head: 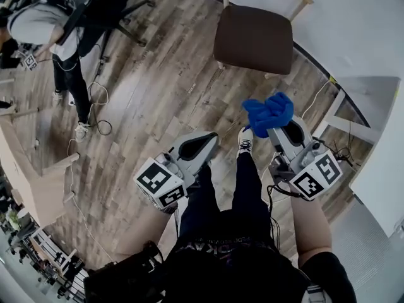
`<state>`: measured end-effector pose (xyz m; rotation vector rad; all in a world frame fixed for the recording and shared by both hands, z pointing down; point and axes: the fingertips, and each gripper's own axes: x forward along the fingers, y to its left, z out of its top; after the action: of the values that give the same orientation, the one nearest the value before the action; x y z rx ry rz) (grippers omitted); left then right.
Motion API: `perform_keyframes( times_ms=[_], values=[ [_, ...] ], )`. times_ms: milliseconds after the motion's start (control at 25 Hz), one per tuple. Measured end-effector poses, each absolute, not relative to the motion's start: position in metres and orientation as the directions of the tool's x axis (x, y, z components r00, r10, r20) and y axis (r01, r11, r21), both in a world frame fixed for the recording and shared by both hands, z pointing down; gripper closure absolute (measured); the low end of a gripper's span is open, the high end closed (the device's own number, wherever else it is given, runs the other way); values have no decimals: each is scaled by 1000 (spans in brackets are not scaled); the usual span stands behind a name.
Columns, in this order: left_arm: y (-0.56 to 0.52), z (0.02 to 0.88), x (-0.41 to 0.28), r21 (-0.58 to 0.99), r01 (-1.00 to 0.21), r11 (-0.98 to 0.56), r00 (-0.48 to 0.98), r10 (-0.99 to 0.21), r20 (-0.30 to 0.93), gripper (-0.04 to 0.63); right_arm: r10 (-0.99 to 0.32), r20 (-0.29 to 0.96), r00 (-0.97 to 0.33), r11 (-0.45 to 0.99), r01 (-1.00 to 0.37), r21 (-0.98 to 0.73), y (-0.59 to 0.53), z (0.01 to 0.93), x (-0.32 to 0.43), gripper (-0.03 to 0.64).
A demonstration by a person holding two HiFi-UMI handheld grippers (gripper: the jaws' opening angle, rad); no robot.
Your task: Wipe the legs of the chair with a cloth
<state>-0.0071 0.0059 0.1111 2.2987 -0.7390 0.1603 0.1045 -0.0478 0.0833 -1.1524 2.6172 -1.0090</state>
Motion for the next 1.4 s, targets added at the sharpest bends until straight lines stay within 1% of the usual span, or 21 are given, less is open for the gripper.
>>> perform_keyframes(
  times_ms=[320, 600, 880, 1080, 1400],
  values=[
    [-24, 180, -18, 607, -549, -574, 829, -462, 314, 591, -712, 181, -679, 454, -641, -619, -67, 144, 100, 531],
    [-31, 219, -22, 528, -580, -620, 814, -471, 340, 591, -706, 206, -678, 445, -650, -616, -72, 186, 105, 531],
    [-44, 270, -35, 515, -586, -626, 810, -473, 347, 591, -688, 218, -692, 476, -657, -585, -95, 231, 92, 531],
    [-43, 307, -39, 520, -595, -613, 802, -496, 333, 591, -677, 218, -703, 513, -663, -546, -100, 252, 88, 531],
    [-35, 380, -45, 501, -589, -634, 806, -502, 313, 591, -684, 254, -684, 509, -697, -505, -93, 322, 87, 531]
  ],
)
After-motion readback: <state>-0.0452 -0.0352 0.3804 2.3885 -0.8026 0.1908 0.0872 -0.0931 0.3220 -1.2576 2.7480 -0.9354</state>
